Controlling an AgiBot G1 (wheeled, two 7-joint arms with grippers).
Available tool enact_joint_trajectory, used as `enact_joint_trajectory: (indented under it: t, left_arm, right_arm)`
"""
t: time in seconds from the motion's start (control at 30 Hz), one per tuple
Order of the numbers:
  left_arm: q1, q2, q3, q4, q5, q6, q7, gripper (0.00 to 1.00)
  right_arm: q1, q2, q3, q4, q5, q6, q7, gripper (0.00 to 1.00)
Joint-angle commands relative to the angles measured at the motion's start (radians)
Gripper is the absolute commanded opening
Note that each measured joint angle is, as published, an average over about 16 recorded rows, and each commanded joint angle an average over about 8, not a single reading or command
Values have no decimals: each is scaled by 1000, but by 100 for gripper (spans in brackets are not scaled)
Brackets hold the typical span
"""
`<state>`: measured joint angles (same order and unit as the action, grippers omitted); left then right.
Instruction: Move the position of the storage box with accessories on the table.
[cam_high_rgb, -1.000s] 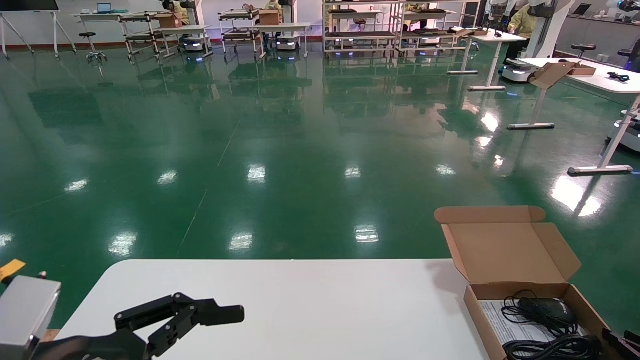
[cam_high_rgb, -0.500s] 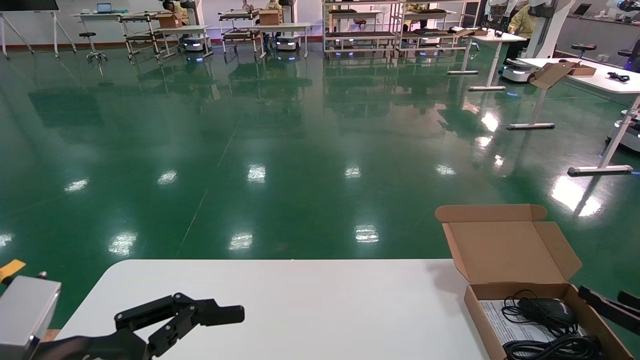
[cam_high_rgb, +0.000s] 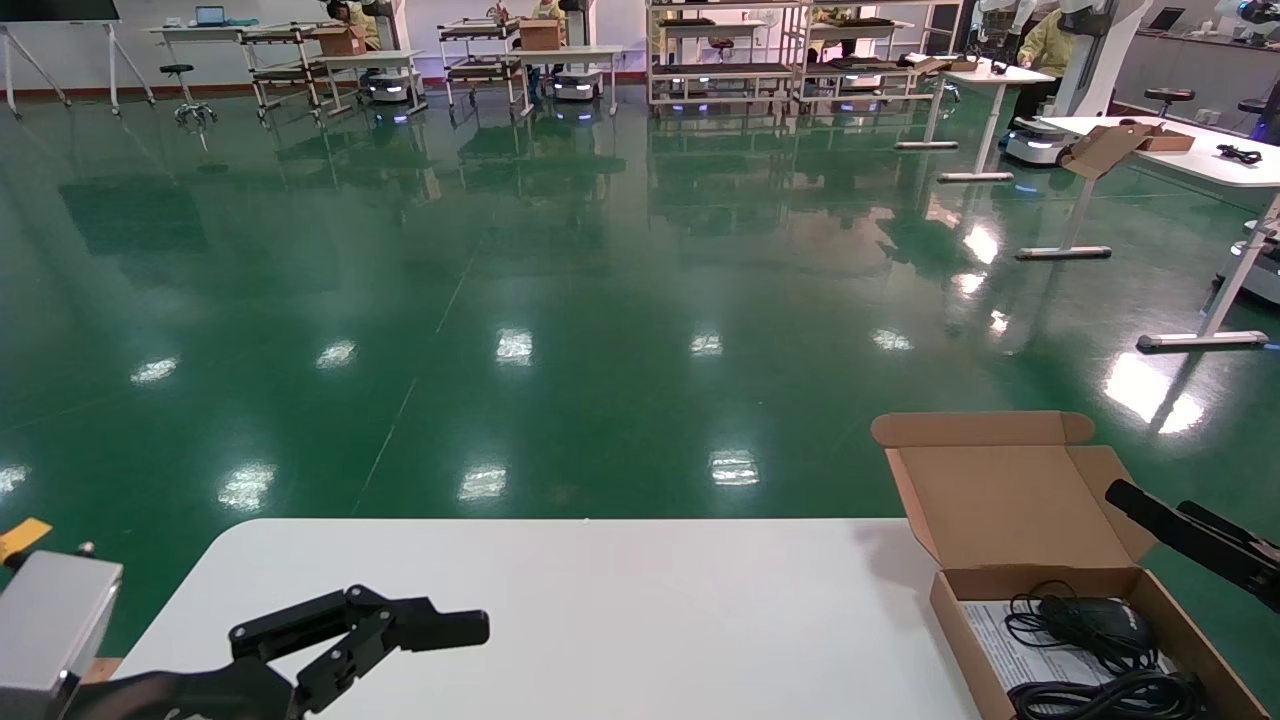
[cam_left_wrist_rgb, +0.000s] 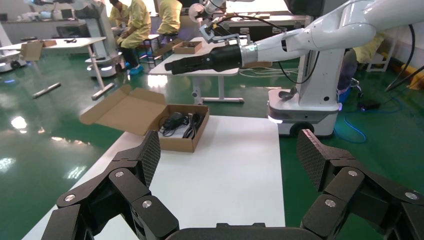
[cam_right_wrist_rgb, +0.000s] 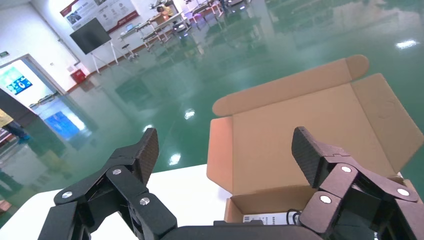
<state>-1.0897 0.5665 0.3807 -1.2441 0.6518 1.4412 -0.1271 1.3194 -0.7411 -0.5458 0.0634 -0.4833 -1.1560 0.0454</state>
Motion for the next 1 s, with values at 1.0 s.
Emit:
enact_joint_trajectory:
  t: [1.0]
  left_arm:
    - [0,0,0,0,0,0,0,100]
  right_arm:
    - [-82,44,88,410,-83,-111,51,100]
